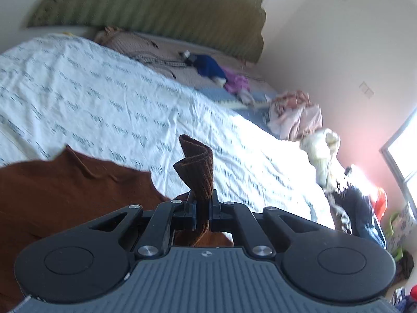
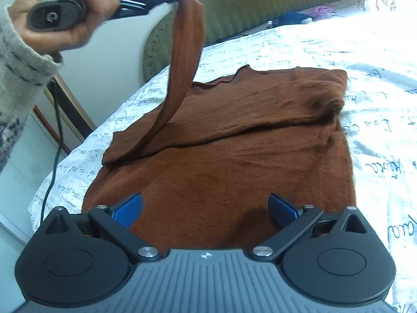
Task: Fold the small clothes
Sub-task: 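Lift the sleeve with the left gripper and fold it across the body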
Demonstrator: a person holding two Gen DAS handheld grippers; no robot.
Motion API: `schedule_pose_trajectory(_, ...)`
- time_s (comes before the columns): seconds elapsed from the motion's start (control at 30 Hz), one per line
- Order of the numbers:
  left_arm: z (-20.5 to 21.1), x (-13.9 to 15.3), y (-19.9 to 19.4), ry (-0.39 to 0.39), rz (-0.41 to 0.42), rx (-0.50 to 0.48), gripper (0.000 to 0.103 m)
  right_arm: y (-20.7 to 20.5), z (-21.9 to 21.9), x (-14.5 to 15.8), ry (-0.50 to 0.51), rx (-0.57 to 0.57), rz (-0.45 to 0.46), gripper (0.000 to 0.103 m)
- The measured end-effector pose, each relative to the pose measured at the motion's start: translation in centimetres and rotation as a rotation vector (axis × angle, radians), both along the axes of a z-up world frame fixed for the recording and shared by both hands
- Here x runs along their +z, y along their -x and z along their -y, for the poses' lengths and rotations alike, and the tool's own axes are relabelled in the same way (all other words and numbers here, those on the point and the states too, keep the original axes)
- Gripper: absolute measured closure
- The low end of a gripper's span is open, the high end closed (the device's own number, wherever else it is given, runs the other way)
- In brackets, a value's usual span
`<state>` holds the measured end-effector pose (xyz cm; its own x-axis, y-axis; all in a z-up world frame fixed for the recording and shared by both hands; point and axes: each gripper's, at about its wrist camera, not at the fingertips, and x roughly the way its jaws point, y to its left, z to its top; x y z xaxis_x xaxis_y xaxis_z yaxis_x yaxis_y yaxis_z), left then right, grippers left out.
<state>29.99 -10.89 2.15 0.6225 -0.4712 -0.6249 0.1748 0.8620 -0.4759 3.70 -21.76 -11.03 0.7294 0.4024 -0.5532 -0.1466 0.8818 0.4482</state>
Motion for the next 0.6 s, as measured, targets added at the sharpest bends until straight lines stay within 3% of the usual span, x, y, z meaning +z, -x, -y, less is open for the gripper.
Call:
schedule_pose_trajectory(0.13, 4.2, -5.1, -0.7, -0.041, -0.078, -0.093, 0.095, 0.5, 0.6, -0.1, 0.017, -0.028, -0.011, 0.0)
schedule_pose_trajectory(0.4, 8.7, -9.9, 0.2, -0.192, -0.14, -0.203, 0.093, 0.8, 0.2, -0.4, 0.023, -0.021, -0.022, 0.0)
schedule_pose_trajectory(0.47, 8.4, -10.8, 0.3, -0.226, -0.16, -0.207, 0.078, 0.7, 0.0, -0.5, 0.03, -0.017, -0.027, 0.0)
schedule_pose_trajectory(0.53, 7.7, -11.5, 0.3, -0.239, -0.194, -0.24, 0.021, 0.6, -0.1, -0.6, 0.034, -0.015, -0.028, 0.0)
schedule_pose_trajectory(0.6, 6.1, -11.3, 0.8, -0.17, -0.206, -0.286, 0.016, 0.6, -0.1, -0.7, 0.036, -0.012, -0.034, 0.0)
